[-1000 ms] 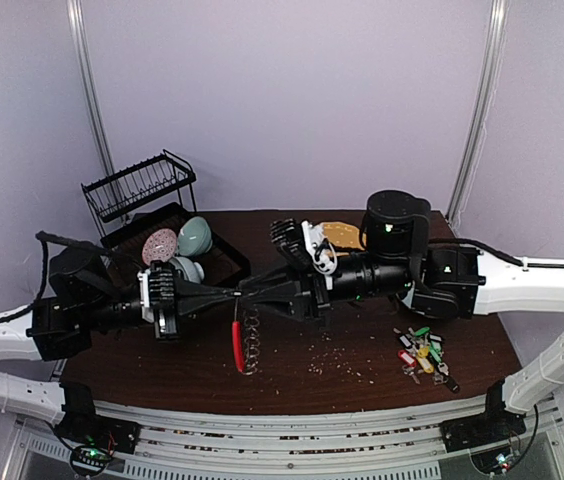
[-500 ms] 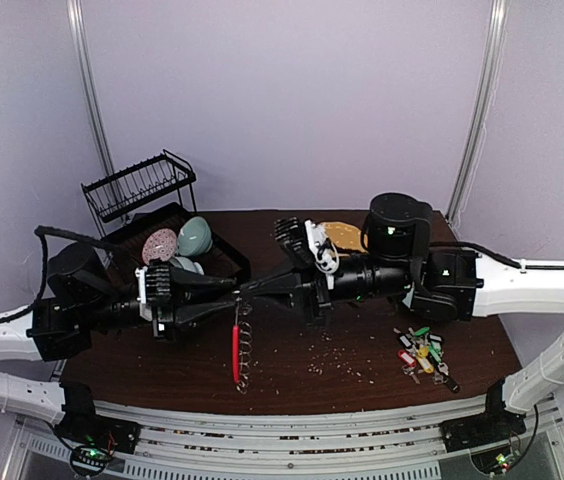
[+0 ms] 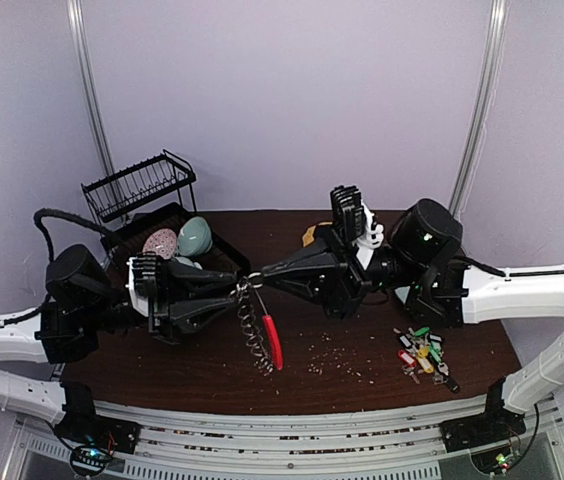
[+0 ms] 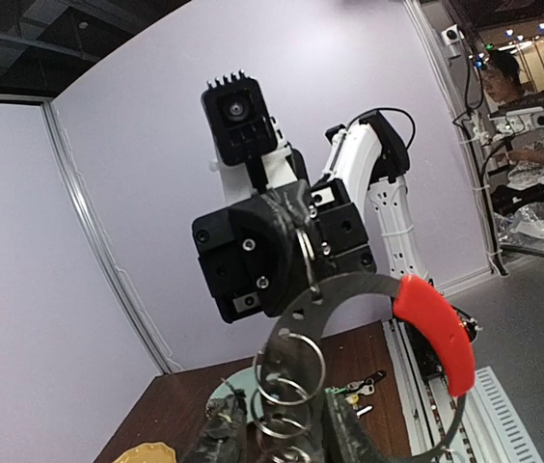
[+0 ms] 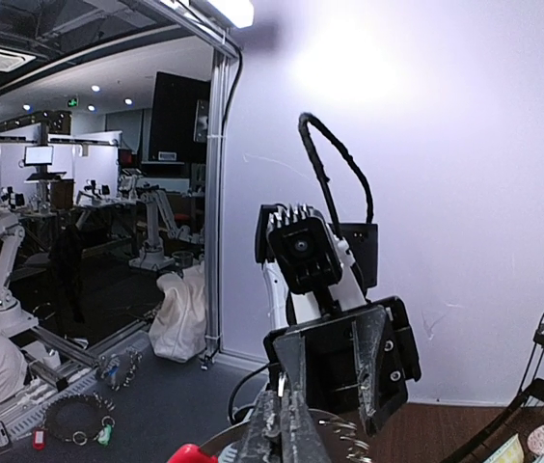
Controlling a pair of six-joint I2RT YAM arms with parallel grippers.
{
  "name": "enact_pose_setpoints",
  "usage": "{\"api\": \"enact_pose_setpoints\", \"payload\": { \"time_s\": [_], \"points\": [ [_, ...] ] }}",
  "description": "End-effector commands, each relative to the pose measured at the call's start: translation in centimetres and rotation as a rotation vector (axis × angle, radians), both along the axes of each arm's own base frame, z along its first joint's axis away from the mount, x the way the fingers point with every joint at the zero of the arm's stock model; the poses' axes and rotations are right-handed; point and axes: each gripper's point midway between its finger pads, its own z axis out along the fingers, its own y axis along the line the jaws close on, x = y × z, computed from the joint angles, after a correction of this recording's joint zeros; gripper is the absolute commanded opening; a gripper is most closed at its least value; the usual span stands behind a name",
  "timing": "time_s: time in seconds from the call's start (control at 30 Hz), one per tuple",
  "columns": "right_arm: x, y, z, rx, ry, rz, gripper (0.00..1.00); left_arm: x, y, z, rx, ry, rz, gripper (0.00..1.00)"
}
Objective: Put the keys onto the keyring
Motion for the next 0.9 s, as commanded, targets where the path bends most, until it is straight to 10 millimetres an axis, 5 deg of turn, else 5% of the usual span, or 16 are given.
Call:
{"api": "enact_pose_setpoints", "payload": {
  "time_s": [0.0,0.27,0.53,0.87],
  "points": [
    [-0.4,-0.7,2.1,0.146,0.068,0.056,0.0,-0.6,0.4,3.2,-0.151,0.06,-0.038,0.27],
    [0.4,-0.2,1.8,0.155,0.115,0.041,0.0,-3.8,1.0,5.1,-0.2,-0.022,-0.113,0.29],
    [0.7,0.4,2.1,0.193,0.167,-0.014,0.0,-0.2,-0.7,4.5,-0.125,0.091,0.045,0.27],
    [0.6,0.9,1.4,0.173,0.171,-0.018,0.0,0.3,-0.8,5.1,-0.161,0.132,0.052,0.22]
  ]
}}
